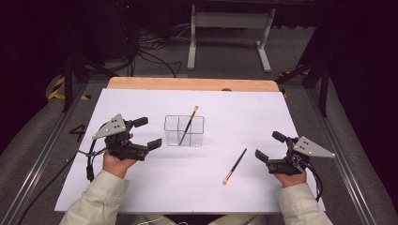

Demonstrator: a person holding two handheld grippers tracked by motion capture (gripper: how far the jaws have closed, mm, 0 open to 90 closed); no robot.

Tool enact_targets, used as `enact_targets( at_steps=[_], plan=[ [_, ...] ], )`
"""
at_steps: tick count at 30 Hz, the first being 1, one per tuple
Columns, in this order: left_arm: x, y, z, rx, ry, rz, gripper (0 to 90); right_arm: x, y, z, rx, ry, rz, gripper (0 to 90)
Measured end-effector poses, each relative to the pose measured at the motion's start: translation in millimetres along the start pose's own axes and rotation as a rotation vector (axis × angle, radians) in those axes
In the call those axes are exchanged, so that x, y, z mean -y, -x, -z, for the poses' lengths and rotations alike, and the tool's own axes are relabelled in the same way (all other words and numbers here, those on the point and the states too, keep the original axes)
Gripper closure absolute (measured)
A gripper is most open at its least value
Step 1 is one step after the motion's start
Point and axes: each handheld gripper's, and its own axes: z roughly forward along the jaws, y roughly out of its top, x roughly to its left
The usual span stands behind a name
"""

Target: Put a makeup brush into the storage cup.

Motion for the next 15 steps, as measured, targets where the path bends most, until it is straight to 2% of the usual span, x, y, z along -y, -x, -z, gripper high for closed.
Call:
enact_targets(
  at_steps=[3,6,12,15],
  plan=[
    [3.4,1.8,5.8,-0.001,0.003,-0.009,2.7,-3.4,-0.1,-2.0,-0.015,-0.023,0.01,0.0],
    [6.1,0.5,10.2,-0.003,0.009,0.014,2.5,-7.7,1.0,-3.2,-0.038,-0.021,-0.007,0.0],
    [7.5,-2.2,13.4,-0.018,0.006,0.014,1.9,-19.8,-0.1,-4.2,-0.053,-0.033,0.003,0.0],
    [8.0,-4.2,13.9,-0.012,0.009,0.034,1.4,-26.3,-2.7,-6.8,-0.065,-0.029,0.002,0.0]
  ],
)
